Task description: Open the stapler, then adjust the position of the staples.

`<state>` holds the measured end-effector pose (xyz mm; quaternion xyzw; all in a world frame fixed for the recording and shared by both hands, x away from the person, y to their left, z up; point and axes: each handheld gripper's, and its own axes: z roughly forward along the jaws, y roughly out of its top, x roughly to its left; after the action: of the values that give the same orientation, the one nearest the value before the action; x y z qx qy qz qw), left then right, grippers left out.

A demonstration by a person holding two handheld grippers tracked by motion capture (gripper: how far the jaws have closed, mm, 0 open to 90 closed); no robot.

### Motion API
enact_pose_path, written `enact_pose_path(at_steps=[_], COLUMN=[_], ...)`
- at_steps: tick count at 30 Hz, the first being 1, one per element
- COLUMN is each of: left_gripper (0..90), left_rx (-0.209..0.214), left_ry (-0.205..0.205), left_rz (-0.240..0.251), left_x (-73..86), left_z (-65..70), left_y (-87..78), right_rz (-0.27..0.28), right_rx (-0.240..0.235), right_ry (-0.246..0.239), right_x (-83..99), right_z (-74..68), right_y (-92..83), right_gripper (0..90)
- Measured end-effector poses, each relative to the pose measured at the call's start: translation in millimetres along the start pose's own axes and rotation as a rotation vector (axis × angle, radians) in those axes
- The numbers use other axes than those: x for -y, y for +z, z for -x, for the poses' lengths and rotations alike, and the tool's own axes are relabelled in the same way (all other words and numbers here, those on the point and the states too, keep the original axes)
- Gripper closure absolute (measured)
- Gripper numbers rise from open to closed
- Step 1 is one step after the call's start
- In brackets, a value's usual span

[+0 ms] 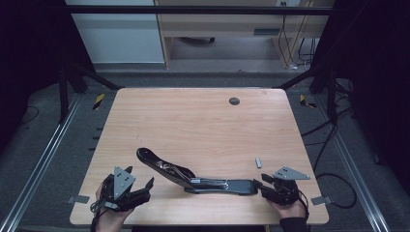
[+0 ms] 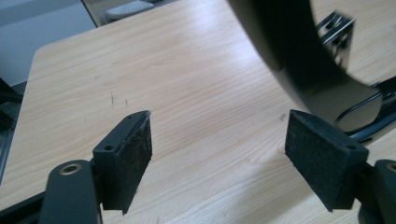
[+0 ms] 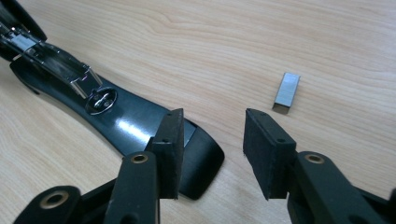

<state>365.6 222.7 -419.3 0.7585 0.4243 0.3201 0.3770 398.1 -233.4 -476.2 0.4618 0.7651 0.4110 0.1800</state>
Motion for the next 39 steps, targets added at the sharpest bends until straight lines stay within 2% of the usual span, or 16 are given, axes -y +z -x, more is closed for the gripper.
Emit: enact_pose_path(at_steps=[2, 7, 13, 15, 22, 25, 29, 30, 32, 36, 37, 38, 39], left_gripper=[22.6, 23.0, 23.5, 23.6, 24.8, 25.4, 25.7, 25.8, 25.8, 25.8, 25.8, 25.8, 25.8], left_rx=[-0.007, -0.016, -0.037, -0.036, -0.056, -0.064, -0.066, -0.064, -0.064, -0.064, -0.064, -0.065, -0.066], left_ry=[-0.002, 0.008, 0.004, -0.007, -0.005, -0.004, -0.027, -0.033, -0.036, -0.024, -0.024, -0.018, -0.017], left_rz=[-0.018, -0.025, -0.059, -0.062, -0.069, -0.071, -0.078, -0.080, -0.080, -0.086, -0.086, -0.082, -0.081], left_x=[3.8, 11.0, 20.0, 22.5, 29.1, 30.9, 32.9, 33.3, 33.9, 34.1, 34.1, 33.9, 33.9], left_z=[-0.9, -5.5, -13.9, -16.7, -27.8, -31.5, -37.6, -38.5, -39.5, -38.9, -38.9, -38.3, -38.2], left_y=[1.9, 8.6, 19.1, 21.3, 28.4, 30.6, 34.0, 34.6, 35.5, 36.6, 36.6, 36.8, 36.9], right_rz=[0.000, -0.010, -0.011, -0.015, -0.018, -0.034, -0.047, -0.047, -0.059, -0.090, -0.103, -0.108, -0.114], right_rx=[0.018, 0.048, 0.084, 0.097, 0.133, 0.148, 0.163, 0.175, 0.175, 0.186, 0.178, 0.193, 0.194], right_ry=[-0.001, -0.004, 0.022, 0.027, 0.024, 0.026, 0.038, 0.020, 0.043, 0.047, 0.068, 0.052, 0.062], right_x=[-1.9, -6.9, -14.1, -17.3, -32.5, -39.2, -46.8, -47.9, -51.0, -53.8, -54.8, -55.0, -55.6], right_z=[1.2, 5.9, 14.8, 17.2, 22.6, 24.8, 26.4, 28.3, 29.4, 34.7, 35.0, 36.9, 36.7], right_y=[-0.8, -0.7, -1.0, -0.5, 3.4, 6.8, 11.1, 12.7, 15.2, 25.6, 28.3, 31.5, 32.9], right_gripper=[56.0, 54.2, 53.8, 53.9, 54.1, 53.7, 55.3, 55.8, 55.8, 55.2, 55.4, 55.6, 55.7])
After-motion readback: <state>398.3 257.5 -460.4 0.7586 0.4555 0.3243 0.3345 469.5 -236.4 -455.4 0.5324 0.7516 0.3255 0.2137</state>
